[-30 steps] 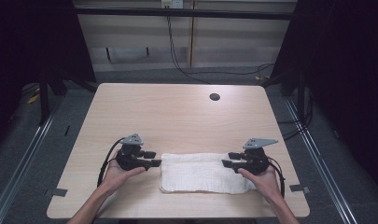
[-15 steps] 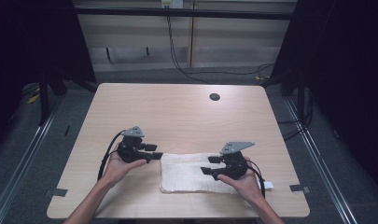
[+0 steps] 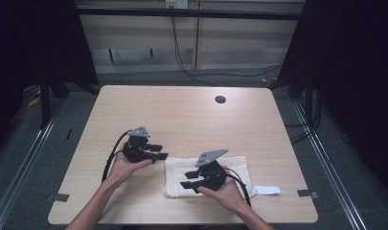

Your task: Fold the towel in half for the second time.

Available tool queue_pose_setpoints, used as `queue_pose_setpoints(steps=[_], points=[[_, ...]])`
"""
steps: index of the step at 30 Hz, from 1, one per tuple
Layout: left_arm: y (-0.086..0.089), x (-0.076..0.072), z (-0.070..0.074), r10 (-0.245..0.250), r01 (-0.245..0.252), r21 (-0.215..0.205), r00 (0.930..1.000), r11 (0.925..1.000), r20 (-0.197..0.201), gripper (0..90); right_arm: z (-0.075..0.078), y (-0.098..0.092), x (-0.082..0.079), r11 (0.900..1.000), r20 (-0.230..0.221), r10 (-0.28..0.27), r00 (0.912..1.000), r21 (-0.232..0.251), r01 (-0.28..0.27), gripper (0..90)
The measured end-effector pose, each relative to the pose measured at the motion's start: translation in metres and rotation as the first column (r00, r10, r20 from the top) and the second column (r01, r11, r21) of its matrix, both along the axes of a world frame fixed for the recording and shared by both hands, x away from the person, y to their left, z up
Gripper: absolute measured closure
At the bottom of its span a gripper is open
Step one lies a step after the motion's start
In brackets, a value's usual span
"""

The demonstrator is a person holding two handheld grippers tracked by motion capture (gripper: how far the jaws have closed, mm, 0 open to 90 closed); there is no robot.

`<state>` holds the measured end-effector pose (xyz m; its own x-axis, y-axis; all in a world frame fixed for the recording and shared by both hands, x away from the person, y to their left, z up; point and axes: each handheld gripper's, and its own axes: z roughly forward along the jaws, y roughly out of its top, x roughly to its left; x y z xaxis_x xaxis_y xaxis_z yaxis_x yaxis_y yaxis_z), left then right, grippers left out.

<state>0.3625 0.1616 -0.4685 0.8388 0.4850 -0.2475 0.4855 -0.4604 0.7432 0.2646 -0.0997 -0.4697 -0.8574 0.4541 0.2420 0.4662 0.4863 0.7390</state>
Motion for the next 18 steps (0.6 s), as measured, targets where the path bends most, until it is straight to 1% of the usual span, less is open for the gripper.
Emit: queue_pose_setpoints(steps=[1,2,3,4,5,6,7,8,9,10,11,13,16,17,18], points=[[0.000,0.000,-0.001,-0.001,0.001,0.005,1.0000,1.0000,-0.002,51.6,-0.002,0.006,0.000,1.000,-0.004,0.018,0.9998,-0.006,-0.019,61.2],[0.001,0.000,-0.003,0.004,-0.004,0.007,1.0000,1.0000,-0.004,50.7,-0.006,0.017,-0.001,0.999,-0.012,0.048,0.9988,-0.010,-0.048,63.1],[0.002,0.000,-0.003,0.008,-0.008,0.004,1.0000,1.0000,-0.002,50.0,-0.007,0.022,-0.001,0.998,-0.017,0.061,0.9980,-0.016,-0.062,64.2],[0.002,0.000,-0.003,0.008,-0.008,0.004,1.0000,1.0000,-0.002,49.6,-0.007,0.022,-0.001,0.998,-0.017,0.061,0.9980,-0.016,-0.062,64.2],[0.002,0.000,-0.002,0.013,-0.013,0.004,0.9999,0.9999,0.002,49.6,-0.009,0.026,-0.001,0.997,-0.017,0.075,0.9971,-0.013,-0.075,65.4],[0.004,0.000,-0.002,0.013,-0.013,0.008,0.9999,0.9999,0.001,49.1,-0.012,0.034,-0.004,0.997,-0.001,0.075,0.9972,-0.025,-0.075,67.8],[0.004,0.000,-0.002,0.013,-0.013,0.008,0.9999,0.9999,0.001,49.0,-0.012,0.034,-0.004,0.997,-0.001,0.075,0.9972,-0.025,-0.075,67.8],[0.004,0.000,-0.002,0.017,-0.017,0.007,0.9998,0.9998,0.001,49.0,-0.017,0.042,-0.006,0.996,-0.011,0.086,0.9962,-0.023,-0.086,68.8],[0.005,0.001,-0.002,0.017,-0.017,0.012,0.9999,0.9998,0.001,49.0,-0.017,0.042,-0.006,0.996,-0.011,0.086,0.9962,-0.023,-0.086,68.8],[0.006,0.001,-0.002,0.019,-0.019,0.012,0.9998,0.9997,0.001,49.0,-0.018,0.045,-0.007,0.995,-0.008,0.087,0.9961,-0.046,-0.088,68.8],[0.006,0.001,-0.003,0.021,-0.021,0.012,0.9998,0.9997,0.001,49.0,-0.020,0.049,-0.008,0.994,0.005,0.092,0.9958,-0.061,-0.091,68.6],[0.006,0.000,-0.003,0.016,-0.016,0.020,0.9999,0.9997,0.001,49.0,-0.021,0.050,-0.007,0.994,-0.011,0.096,0.9953,-0.049,-0.097,67.1],[0.005,-0.001,-0.006,0.011,-0.011,0.027,0.9999,0.9996,0.000,48.9,-0.023,0.051,-0.006,0.993,-0.008,0.104,0.9946,-0.059,-0.104,65.6],[0.004,-0.001,-0.007,0.009,-0.009,0.033,0.9999,0.9994,-0.006,48.9,-0.024,0.052,-0.007,0.991,0.000,0.116,0.9933,-0.073,-0.115,65.7],[0.004,0.000,-0.010,0.010,-0.010,0.041,0.9999,0.9991,-0.010,48.8,-0.029,0.055,-0.011,0.987,0.031,0.131,0.9909,-0.097,-0.127,65.8]])
